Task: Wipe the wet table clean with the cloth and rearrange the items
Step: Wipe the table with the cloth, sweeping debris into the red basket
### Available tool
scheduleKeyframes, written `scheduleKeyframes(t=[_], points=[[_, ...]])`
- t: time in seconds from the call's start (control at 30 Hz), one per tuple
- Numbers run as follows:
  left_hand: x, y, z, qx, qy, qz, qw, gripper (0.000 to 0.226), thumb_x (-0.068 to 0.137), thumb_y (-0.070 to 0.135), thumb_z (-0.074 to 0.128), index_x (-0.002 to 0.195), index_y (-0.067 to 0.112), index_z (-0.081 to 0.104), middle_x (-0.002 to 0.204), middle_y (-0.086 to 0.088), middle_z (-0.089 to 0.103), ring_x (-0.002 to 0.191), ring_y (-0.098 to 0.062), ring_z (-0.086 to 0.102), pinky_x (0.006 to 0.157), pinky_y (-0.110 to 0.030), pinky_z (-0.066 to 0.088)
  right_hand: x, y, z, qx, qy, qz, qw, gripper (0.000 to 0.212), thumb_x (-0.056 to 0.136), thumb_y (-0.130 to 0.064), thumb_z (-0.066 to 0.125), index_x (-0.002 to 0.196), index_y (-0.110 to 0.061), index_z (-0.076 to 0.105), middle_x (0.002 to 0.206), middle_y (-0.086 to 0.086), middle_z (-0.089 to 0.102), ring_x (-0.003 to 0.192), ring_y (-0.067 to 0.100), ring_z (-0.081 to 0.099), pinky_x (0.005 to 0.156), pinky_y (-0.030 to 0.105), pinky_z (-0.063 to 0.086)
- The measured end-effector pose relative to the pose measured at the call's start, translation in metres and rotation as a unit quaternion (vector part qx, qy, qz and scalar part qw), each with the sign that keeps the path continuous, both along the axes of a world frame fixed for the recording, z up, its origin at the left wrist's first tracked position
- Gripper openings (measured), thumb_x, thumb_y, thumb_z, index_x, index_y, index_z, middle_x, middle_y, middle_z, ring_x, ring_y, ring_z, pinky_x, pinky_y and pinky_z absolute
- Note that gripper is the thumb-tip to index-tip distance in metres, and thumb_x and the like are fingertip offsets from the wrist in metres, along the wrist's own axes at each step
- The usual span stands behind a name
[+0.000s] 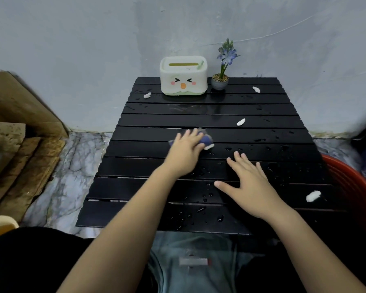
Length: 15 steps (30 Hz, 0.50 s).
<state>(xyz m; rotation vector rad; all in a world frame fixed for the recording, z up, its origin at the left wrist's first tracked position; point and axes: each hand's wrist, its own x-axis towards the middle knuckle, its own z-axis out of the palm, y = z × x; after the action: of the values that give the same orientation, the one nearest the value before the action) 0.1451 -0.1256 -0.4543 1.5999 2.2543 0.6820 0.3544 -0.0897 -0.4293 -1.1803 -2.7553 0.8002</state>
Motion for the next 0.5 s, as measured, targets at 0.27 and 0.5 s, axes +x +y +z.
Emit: scheduleKeyframes(t=[0.27,0.5], points=[[-0.011,-0.033,0.04,0.113,-0.228,0.111,0.961,0.034,0.101,0.023,0.049,0.132,0.014,0.06,0.117,0.005,0.064,0.114,-0.013,0.058,0.089,-0.018,0.038,0.058,0.009,0.031,-0.003,0.102,-0.02,0.995,0.098,0.075,-0.075,0.053,0.156,-0.024,0.029,0.165,-0.012,0.016,0.15,-0.005,0.0,0.122,0.035,-0.013],[-0.067,-0.121,0.003,-0.056,0.048,0.193,0.978,0.06,0.099,0.056,0.03,0.154,0.036,0.018,0.164,-0.011,0.009,0.15,-0.037,0.006,0.118,-0.055,0.009,0.137,0.014,0.04,0.009,0.075,-0.116,0.99,0.146,0.043,-0.098,0.059,0.159,-0.027,0.006,0.166,-0.014,-0.009,0.148,-0.003,-0.02,0.12,0.036,-0.015]])
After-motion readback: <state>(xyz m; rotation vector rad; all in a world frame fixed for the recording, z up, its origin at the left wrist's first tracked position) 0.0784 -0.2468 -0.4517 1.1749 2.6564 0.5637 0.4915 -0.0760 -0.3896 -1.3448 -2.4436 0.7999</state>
